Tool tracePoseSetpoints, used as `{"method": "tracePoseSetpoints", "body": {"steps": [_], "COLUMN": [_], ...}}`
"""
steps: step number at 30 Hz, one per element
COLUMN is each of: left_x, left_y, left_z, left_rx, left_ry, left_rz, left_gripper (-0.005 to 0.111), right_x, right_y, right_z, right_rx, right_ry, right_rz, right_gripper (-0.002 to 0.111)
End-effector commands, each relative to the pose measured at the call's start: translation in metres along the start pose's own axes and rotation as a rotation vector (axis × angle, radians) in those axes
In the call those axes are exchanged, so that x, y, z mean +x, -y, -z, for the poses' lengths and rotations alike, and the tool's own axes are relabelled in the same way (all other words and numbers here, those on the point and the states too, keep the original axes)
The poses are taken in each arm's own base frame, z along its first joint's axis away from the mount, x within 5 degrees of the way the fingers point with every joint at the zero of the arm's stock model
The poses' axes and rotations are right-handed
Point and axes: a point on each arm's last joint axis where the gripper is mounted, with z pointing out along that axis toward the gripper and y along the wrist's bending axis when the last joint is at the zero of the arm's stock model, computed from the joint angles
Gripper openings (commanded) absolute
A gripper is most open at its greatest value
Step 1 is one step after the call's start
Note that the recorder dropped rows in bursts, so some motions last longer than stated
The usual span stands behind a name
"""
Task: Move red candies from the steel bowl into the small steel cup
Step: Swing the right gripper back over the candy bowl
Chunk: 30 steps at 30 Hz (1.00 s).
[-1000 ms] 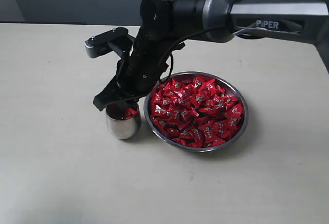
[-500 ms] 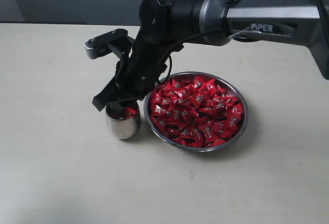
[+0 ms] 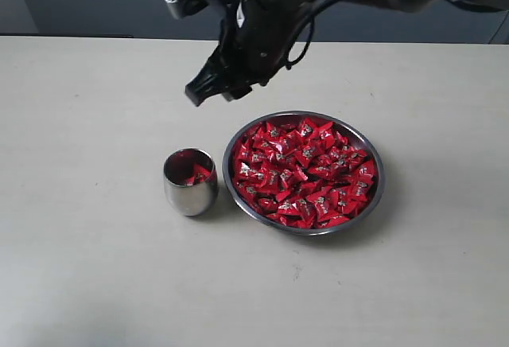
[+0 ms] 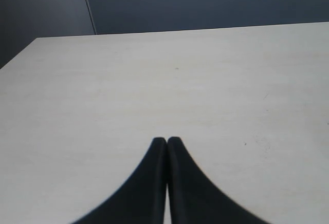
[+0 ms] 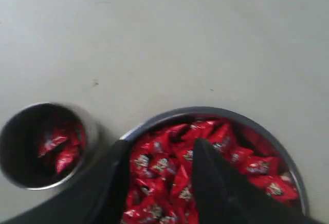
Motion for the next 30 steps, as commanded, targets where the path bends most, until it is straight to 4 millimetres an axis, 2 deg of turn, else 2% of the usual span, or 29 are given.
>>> {"method": "tracePoseSetpoints", "body": {"steps": [1, 6, 8, 11, 15, 23, 30], "left_x": [0.001, 0.001, 0.001, 0.001, 0.001, 0.001, 0.001], "left_y": [0.0, 0.0, 0.0, 0.0, 0.0, 0.0, 0.0], "left_z": [0.0, 0.0, 0.0, 0.0, 0.0, 0.0, 0.0], "left_rx": [0.005, 0.005, 0.005, 0.005, 0.005, 0.005, 0.005], "left_ry": [0.008, 0.008, 0.008, 0.008, 0.008, 0.008, 0.008], "left_rz": [-0.002, -0.002, -0.002, -0.002, -0.002, -0.002, -0.002], "left_gripper": [0.0, 0.0, 0.0, 0.0, 0.0, 0.0, 0.0], "right_x": [0.014, 0.046, 0.068, 0.097, 0.118, 0.126, 0.129], "right_y": [0.046, 0.077, 0.087, 0.092, 0.086, 0.077, 0.075], "right_z": [0.016, 0.017, 0.012, 0.0, -0.014, -0.023, -0.028], "right_rx": [0.089, 0.124, 0.126, 0.116, 0.09, 0.028, 0.021], "right_ry": [-0.013, -0.027, -0.031, -0.069, -0.095, -0.111, -0.151], "right_rz": [-0.117, -0.219, -0.271, -0.327, -0.363, -0.461, -0.704], "right_gripper": [0.039, 0.039, 0.039, 0.039, 0.039, 0.039, 0.039]}}
